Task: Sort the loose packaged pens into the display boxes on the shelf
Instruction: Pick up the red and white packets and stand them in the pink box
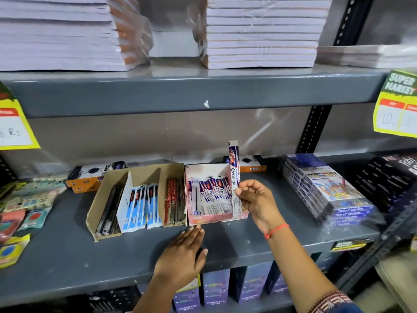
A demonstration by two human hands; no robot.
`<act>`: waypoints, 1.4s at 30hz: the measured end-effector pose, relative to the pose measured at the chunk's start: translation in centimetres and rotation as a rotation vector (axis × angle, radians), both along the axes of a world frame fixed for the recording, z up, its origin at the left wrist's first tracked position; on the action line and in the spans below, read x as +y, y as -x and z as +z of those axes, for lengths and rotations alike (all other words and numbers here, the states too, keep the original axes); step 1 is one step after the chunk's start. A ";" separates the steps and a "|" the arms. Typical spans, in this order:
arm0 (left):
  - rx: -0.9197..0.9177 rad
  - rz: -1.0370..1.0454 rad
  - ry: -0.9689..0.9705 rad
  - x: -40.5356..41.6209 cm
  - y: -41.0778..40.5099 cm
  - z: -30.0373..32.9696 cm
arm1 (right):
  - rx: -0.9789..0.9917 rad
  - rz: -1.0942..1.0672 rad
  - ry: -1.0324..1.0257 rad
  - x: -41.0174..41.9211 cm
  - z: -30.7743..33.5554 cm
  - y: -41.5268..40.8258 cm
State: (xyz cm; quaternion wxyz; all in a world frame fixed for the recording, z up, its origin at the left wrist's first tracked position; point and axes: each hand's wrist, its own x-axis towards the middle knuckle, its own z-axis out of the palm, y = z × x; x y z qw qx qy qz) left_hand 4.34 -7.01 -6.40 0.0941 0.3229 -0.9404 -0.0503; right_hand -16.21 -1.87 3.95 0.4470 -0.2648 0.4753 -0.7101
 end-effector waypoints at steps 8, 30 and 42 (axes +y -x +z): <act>-0.005 0.003 0.028 -0.1 0.0 -0.2 | -0.005 -0.004 0.027 -0.3 0.0 0.0; 0.061 -0.022 0.015 -0.1 -0.1 -0.1 | 0.983 -0.006 -0.763 -7.7 -2.7 1.3; 0.086 0.046 -0.030 0.0 -0.5 0.1 | 1.399 0.011 -0.629 -7.4 -1.5 -2.5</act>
